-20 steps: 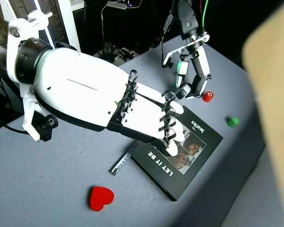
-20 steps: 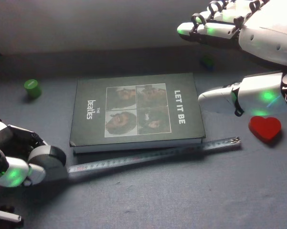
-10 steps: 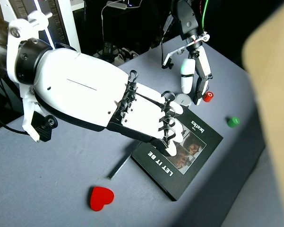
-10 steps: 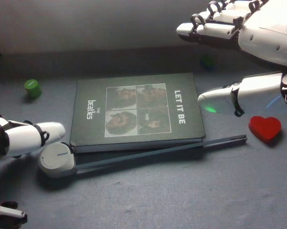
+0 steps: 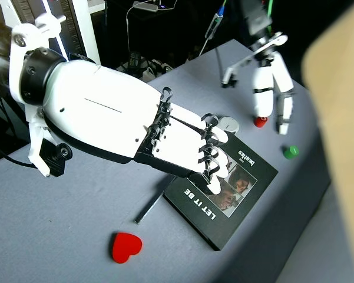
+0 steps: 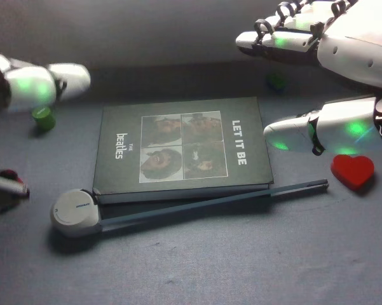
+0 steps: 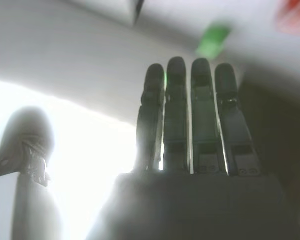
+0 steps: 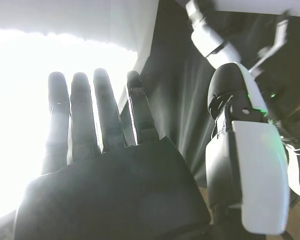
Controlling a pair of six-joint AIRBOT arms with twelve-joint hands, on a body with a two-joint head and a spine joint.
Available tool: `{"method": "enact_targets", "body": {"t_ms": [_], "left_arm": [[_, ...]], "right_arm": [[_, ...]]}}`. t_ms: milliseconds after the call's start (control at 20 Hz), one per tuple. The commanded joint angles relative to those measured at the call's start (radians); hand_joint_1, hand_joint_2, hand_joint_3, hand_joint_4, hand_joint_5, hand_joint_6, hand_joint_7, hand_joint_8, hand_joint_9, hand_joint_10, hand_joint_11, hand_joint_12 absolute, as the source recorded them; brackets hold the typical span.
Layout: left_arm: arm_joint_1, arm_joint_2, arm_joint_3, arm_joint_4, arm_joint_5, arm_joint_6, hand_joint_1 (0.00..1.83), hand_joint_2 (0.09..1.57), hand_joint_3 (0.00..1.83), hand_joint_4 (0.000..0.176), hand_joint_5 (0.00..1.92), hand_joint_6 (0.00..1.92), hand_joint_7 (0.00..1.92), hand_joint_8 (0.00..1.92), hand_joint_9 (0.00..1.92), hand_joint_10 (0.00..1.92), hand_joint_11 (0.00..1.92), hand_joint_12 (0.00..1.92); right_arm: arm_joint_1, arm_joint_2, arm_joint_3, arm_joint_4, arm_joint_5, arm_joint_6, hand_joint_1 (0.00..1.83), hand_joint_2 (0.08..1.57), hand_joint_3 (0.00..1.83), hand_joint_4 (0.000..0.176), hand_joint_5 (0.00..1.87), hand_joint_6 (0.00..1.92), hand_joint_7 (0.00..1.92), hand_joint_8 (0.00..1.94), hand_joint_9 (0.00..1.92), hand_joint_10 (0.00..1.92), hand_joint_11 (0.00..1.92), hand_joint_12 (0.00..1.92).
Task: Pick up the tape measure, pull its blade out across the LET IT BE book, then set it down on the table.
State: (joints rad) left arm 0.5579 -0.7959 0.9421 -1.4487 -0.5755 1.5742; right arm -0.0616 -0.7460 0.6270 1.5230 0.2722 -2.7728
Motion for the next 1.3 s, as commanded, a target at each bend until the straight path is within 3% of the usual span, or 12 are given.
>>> {"method": "enact_targets", "body": {"t_ms": [0, 100, 150, 200, 250, 300, 400, 450, 500, 550, 700, 1250], "left_arm": [[-0.029, -0.006, 0.006, 0.019, -0.033, 0.029, 0.17, 1.09, 0.00, 0.000, 0.49, 0.01, 0.55, 0.01, 0.48, 0.02, 0.13, 0.82], [-0.172, -0.018, -0.014, -0.054, -0.033, 0.203, 0.18, 1.09, 0.00, 0.000, 0.50, 0.01, 0.56, 0.00, 0.49, 0.01, 0.14, 0.81], [-0.192, -0.019, -0.023, -0.062, -0.036, 0.222, 0.26, 1.14, 0.00, 0.000, 0.78, 0.12, 0.75, 0.37, 0.66, 0.49, 0.34, 0.99], [-0.224, -0.020, -0.047, -0.078, -0.048, 0.256, 0.26, 1.14, 0.00, 0.000, 0.78, 0.12, 0.75, 0.37, 0.66, 0.49, 0.34, 0.99], [-0.253, -0.021, -0.070, -0.104, -0.057, 0.300, 0.45, 1.17, 0.00, 0.000, 0.73, 1.50, 0.77, 1.57, 0.78, 1.48, 0.65, 1.57], [-0.286, -0.021, -0.101, -0.127, -0.068, 0.340, 0.62, 1.19, 0.00, 0.000, 0.78, 1.92, 0.87, 1.92, 0.89, 1.92, 0.81, 1.92], [-0.329, -0.021, -0.153, -0.177, -0.090, 0.412, 0.70, 1.23, 0.00, 0.000, 0.93, 1.92, 1.00, 1.92, 0.97, 1.92, 0.91, 1.92], [-0.339, -0.021, -0.172, -0.190, -0.098, 0.429, 0.71, 1.24, 0.00, 0.000, 1.02, 1.92, 1.09, 1.92, 1.06, 1.92, 0.98, 1.92], [-0.347, -0.019, -0.199, -0.191, -0.107, 0.431, 0.73, 1.24, 0.00, 0.000, 1.12, 1.92, 1.20, 1.92, 1.16, 1.92, 1.08, 1.92], [-0.352, -0.019, -0.225, -0.190, -0.110, 0.431, 0.74, 1.24, 0.00, 0.000, 1.24, 1.92, 1.32, 1.92, 1.30, 1.92, 1.21, 1.92], [-0.349, -0.022, -0.276, -0.183, -0.123, 0.431, 0.69, 1.30, 0.00, 0.000, 1.34, 1.92, 1.45, 1.92, 1.49, 1.92, 1.43, 1.92], [-0.241, -0.094, -0.311, 0.002, -0.087, 0.326, 0.70, 1.32, 0.00, 0.027, 1.28, 1.92, 1.44, 1.92, 1.49, 1.92, 1.52, 1.92]], "right_arm": [[0.009, 0.005, -0.003, -0.026, 0.008, 0.000, 0.08, 1.12, 0.00, 0.091, 0.12, 0.01, 0.18, 0.01, 0.16, 0.01, 0.00, 0.68], [0.010, 0.005, -0.004, -0.026, 0.011, 0.000, 0.08, 1.12, 0.00, 0.086, 0.14, 0.01, 0.21, 0.01, 0.19, 0.01, 0.00, 0.73], [0.010, 0.005, -0.004, -0.026, 0.011, 0.000, 0.22, 1.13, 0.00, 0.007, 0.56, 0.07, 0.70, 0.13, 0.67, 0.30, 0.41, 1.08], [0.010, 0.005, -0.004, -0.026, 0.012, 0.000, 0.22, 1.13, 0.00, 0.007, 0.56, 0.07, 0.70, 0.13, 0.67, 0.30, 0.41, 1.08], [0.010, 0.005, -0.004, -0.026, 0.012, 0.000, 0.69, 1.07, 0.00, 0.000, 0.73, 1.43, 0.89, 1.50, 1.10, 1.60, 1.23, 1.75], [0.010, 0.005, -0.005, -0.026, 0.013, 0.000, 0.88, 1.05, 0.00, 0.000, 0.94, 1.92, 1.19, 1.94, 1.48, 1.92, 1.74, 1.92], [0.010, 0.005, -0.005, -0.026, 0.014, -0.002, 0.82, 1.16, 0.01, 0.000, 1.20, 1.92, 1.46, 1.94, 1.66, 1.92, 1.83, 1.92], [0.010, 0.005, -0.005, -0.026, 0.015, -0.002, 0.78, 1.20, 0.01, 0.103, 1.29, 1.92, 1.51, 1.94, 1.67, 1.92, 1.83, 1.92], [0.010, 0.005, -0.005, -0.026, 0.015, -0.002, 0.74, 1.23, 0.01, 0.161, 1.35, 1.92, 1.54, 1.94, 1.68, 1.92, 1.82, 1.92], [0.010, 0.005, -0.005, -0.026, 0.015, -0.002, 0.69, 1.28, 0.02, 0.173, 1.36, 1.92, 1.54, 1.94, 1.68, 1.92, 1.82, 1.92], [0.010, 0.004, -0.006, -0.026, 0.015, -0.003, 0.74, 1.34, 0.02, 0.176, 1.33, 1.92, 1.54, 1.94, 1.68, 1.92, 1.82, 1.92], [0.009, 0.004, -0.008, -0.026, 0.015, -0.007, 0.77, 1.37, 0.01, 0.176, 1.28, 1.92, 1.52, 1.94, 1.71, 1.92, 1.85, 1.92]]}}
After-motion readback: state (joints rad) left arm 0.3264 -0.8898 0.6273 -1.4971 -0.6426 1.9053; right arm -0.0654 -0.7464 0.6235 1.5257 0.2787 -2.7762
